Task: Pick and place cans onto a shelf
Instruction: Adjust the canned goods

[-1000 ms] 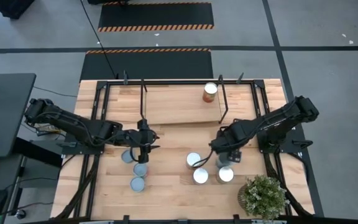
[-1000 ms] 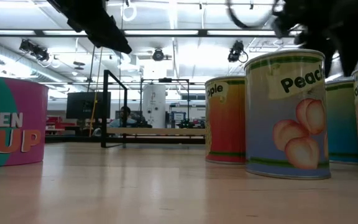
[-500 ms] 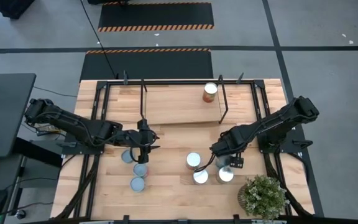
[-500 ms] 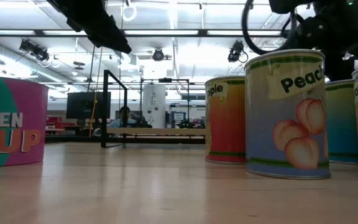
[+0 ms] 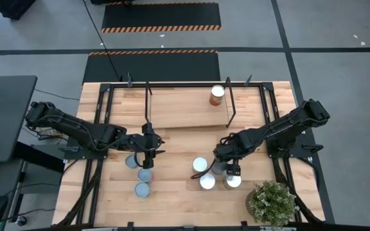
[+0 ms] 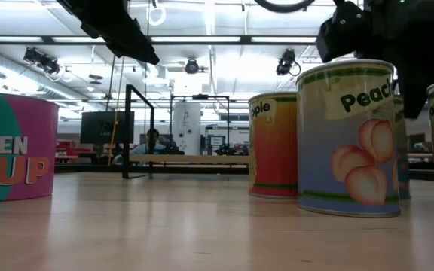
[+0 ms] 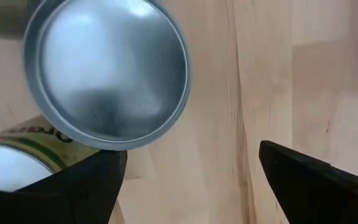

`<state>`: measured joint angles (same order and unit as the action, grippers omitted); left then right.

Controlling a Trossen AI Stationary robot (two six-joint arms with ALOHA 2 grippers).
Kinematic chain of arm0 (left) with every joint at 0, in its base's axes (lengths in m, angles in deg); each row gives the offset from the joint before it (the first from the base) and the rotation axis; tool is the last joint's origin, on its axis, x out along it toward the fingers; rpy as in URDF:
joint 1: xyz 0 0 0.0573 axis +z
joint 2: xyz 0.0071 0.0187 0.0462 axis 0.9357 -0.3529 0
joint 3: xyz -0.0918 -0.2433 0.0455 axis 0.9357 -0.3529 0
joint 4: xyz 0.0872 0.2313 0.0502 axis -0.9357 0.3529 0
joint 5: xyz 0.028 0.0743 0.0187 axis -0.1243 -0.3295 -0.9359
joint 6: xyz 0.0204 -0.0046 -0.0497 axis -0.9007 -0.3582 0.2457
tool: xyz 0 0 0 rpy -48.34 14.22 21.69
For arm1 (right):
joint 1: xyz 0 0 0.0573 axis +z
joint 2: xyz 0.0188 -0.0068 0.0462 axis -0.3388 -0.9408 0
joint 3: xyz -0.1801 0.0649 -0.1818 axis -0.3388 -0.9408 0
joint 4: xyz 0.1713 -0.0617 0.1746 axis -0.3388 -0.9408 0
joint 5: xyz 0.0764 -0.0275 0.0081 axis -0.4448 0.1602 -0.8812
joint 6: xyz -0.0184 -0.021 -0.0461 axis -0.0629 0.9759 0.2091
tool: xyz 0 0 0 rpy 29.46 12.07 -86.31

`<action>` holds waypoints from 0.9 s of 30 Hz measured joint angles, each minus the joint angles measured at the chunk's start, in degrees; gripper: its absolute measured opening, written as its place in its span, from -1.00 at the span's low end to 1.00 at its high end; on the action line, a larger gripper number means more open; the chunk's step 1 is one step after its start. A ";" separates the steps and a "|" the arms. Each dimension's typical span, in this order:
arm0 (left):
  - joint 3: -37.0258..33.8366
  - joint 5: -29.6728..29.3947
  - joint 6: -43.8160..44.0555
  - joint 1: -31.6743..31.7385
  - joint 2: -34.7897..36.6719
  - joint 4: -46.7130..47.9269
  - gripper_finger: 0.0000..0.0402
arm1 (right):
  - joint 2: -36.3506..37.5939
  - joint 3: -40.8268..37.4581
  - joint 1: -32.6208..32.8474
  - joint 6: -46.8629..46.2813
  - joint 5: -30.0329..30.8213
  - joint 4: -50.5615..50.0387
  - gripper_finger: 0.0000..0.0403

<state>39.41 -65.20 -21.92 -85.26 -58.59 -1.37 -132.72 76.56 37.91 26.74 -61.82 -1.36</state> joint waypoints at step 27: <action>14.22 18.41 29.17 -13.17 0.03 38.24 -0.12 | 0.07 12.98 4.39 -0.95 16.15 -17.75 0.85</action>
<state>53.63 -46.79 7.25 -98.43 -58.56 36.87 -132.65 89.54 42.30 25.79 -45.67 -19.11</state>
